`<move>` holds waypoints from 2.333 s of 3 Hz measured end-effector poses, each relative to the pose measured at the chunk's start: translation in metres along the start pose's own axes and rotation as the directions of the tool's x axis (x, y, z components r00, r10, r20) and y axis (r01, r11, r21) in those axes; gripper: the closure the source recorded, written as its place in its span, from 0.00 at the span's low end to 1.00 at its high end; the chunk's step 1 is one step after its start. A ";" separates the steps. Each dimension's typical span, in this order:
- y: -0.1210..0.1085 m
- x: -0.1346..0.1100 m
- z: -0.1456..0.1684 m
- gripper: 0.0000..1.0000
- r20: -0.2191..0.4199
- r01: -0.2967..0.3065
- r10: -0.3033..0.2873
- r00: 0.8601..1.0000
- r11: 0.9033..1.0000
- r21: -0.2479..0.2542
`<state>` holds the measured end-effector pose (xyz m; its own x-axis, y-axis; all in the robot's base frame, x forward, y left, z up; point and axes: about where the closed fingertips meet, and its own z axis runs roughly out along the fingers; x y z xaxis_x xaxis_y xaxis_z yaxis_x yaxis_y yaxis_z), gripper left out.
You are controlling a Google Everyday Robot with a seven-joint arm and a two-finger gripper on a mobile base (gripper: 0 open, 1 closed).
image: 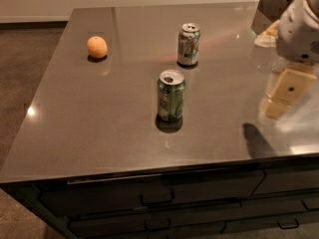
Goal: Pick green can
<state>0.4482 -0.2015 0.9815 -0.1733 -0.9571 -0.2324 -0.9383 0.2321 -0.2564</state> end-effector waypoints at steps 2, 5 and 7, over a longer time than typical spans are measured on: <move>-0.024 -0.051 0.015 0.00 0.079 0.081 -0.078 0.994 0.996 -0.028; -0.033 -0.107 0.078 0.00 0.124 0.199 -0.181 0.976 0.967 -0.157; -0.019 -0.130 0.103 0.00 0.156 0.257 -0.227 0.961 0.942 -0.217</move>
Offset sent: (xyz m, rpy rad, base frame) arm 0.0659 0.0793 -0.0015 0.0660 0.0342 0.1771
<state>0.5198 -0.0632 0.9200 0.0928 -0.9456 -0.3117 -0.9931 -0.0653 -0.0975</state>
